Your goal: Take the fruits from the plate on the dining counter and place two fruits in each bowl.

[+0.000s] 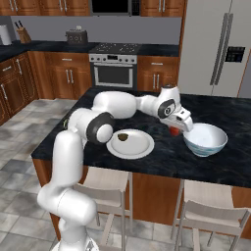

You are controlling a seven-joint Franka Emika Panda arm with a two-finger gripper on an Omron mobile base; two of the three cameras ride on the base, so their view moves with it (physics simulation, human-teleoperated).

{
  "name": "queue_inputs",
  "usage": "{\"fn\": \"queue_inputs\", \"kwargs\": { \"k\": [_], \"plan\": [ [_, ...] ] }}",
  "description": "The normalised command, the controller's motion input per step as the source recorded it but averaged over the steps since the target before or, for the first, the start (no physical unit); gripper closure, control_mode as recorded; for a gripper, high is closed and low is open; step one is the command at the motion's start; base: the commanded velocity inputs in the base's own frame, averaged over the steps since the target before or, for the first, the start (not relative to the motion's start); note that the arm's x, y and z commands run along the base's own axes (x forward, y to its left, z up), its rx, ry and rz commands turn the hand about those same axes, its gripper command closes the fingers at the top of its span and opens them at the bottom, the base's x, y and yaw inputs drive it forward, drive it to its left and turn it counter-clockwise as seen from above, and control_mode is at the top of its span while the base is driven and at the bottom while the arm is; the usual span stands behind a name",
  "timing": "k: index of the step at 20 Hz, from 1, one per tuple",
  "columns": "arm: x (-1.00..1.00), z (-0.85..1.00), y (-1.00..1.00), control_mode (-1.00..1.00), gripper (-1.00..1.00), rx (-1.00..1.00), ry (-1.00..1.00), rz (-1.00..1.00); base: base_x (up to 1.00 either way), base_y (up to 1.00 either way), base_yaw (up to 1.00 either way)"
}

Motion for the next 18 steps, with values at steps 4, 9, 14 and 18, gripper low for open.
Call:
{"fn": "queue_inputs", "kwargs": {
  "k": [4,9,14,18],
  "plan": [
    [-0.01,0.14,-0.43,-1.00,1.00,-0.05,0.00,-0.20,0.00,0.00,0.00],
    [0.00,0.04,-0.36,-1.00,1.00,-0.02,-0.02,-0.12,0.00,0.00,0.00],
    [0.00,0.00,-0.39,-1.00,1.00,-0.01,-0.01,-0.08,0.00,0.00,0.00],
    [0.00,-0.14,-0.32,-1.00,1.00,0.00,0.00,-0.03,0.00,0.00,0.00]
  ]
}}
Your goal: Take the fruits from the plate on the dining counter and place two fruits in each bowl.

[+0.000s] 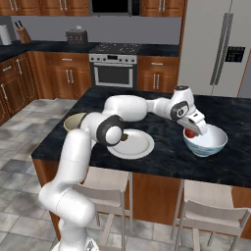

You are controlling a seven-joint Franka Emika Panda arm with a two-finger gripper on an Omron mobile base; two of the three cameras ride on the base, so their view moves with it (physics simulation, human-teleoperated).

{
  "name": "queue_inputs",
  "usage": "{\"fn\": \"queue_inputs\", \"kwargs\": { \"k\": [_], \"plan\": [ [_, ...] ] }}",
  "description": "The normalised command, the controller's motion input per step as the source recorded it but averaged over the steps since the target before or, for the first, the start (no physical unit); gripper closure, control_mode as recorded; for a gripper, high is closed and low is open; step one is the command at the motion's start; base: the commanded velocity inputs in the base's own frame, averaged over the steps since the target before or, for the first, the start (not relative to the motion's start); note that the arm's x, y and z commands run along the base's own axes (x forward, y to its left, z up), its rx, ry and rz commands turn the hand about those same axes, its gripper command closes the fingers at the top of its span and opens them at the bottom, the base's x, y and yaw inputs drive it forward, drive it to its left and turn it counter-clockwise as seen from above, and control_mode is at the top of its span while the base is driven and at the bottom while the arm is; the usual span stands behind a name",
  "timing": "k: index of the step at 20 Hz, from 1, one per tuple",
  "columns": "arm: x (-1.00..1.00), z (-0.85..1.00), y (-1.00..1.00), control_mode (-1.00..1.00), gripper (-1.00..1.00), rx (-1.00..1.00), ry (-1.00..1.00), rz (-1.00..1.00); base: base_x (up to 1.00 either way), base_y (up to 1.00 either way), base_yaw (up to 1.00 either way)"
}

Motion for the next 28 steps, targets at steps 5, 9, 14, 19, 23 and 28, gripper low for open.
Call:
{"fn": "queue_inputs", "kwargs": {
  "k": [5,9,14,19,23,28],
  "plan": [
    [0.00,-0.27,-0.10,-1.00,1.00,0.00,0.00,-0.01,0.00,0.00,0.00],
    [0.00,-0.25,-0.05,-1.00,1.00,0.00,0.00,0.00,0.00,0.00,0.00],
    [0.00,-0.20,0.00,-1.00,1.00,0.00,0.00,0.00,0.00,0.00,0.00],
    [0.00,-0.02,0.00,-1.00,-1.00,0.00,0.00,-0.03,0.00,0.00,0.00],
    [0.00,0.00,0.00,-1.00,-1.00,0.00,0.00,0.00,0.00,0.00,0.00],
    [0.00,0.00,0.00,-1.00,-1.00,0.00,0.00,0.00,0.00,0.00,0.00]
  ]
}}
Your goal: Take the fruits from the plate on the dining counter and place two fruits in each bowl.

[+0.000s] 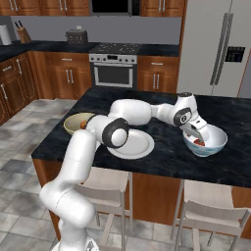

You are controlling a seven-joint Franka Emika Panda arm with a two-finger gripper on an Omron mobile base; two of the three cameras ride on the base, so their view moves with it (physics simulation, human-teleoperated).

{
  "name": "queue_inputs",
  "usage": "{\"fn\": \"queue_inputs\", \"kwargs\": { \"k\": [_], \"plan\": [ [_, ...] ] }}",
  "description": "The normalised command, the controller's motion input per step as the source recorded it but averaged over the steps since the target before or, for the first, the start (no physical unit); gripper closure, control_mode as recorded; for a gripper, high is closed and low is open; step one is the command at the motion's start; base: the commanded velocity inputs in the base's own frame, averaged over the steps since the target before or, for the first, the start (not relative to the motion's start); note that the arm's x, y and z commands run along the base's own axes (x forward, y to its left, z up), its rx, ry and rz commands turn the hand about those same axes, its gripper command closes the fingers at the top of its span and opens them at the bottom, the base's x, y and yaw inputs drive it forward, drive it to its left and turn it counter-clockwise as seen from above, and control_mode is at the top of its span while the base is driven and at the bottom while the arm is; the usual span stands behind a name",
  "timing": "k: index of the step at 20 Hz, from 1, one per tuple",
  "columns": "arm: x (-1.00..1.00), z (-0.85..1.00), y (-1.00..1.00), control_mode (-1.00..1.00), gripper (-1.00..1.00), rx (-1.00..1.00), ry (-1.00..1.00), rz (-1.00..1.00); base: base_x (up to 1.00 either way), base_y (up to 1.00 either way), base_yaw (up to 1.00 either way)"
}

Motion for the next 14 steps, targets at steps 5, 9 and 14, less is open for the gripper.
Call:
{"fn": "queue_inputs", "kwargs": {
  "k": [5,9,14],
  "plan": [
    [-0.23,0.18,0.16,-1.00,-1.00,0.00,-0.04,-0.01,0.00,0.00,0.00],
    [-0.39,0.56,0.44,-1.00,-1.00,0.00,-0.10,0.00,0.00,0.00,0.00],
    [-0.60,0.48,0.53,-1.00,-1.00,-0.01,-0.09,0.00,0.00,0.00,0.00]
  ]
}}
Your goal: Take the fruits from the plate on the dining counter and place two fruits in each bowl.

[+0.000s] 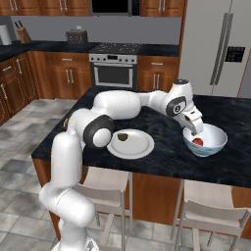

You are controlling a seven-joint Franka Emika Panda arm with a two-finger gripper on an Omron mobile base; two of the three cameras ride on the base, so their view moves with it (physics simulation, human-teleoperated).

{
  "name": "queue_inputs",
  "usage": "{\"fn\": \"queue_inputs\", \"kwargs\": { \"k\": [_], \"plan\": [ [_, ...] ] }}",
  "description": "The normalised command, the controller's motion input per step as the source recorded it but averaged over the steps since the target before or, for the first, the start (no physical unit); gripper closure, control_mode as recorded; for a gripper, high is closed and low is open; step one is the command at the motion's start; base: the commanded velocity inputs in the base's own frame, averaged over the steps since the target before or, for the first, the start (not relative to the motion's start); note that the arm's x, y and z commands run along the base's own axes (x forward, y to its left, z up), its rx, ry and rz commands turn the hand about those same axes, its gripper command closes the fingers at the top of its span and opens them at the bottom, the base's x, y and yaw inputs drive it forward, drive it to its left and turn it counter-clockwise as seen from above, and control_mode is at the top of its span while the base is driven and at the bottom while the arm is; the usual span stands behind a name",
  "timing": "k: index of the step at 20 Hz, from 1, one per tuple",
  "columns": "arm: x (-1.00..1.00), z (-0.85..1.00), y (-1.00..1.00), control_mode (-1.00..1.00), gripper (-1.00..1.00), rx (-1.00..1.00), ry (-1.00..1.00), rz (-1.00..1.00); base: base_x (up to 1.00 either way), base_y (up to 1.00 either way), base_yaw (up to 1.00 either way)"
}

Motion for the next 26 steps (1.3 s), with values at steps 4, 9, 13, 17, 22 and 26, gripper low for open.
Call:
{"fn": "queue_inputs", "kwargs": {
  "k": [4,9,13,17,22,26],
  "plan": [
    [-0.73,0.49,0.67,-1.00,-1.00,0.00,-0.01,0.00,0.00,0.00,0.00],
    [-0.61,0.41,0.84,-1.00,-1.00,0.00,-0.01,0.04,0.00,0.00,0.00],
    [-0.29,0.19,0.96,-1.00,-1.00,0.01,0.00,0.13,0.00,0.00,0.00],
    [0.00,0.00,0.99,-1.00,-1.00,0.10,0.00,0.27,0.00,0.00,0.00],
    [0.21,0.00,0.96,-1.00,-1.00,0.16,0.05,0.33,0.00,0.00,0.00],
    [0.71,-0.04,0.61,-1.00,-1.00,0.18,0.08,0.47,0.00,0.00,0.00]
  ]
}}
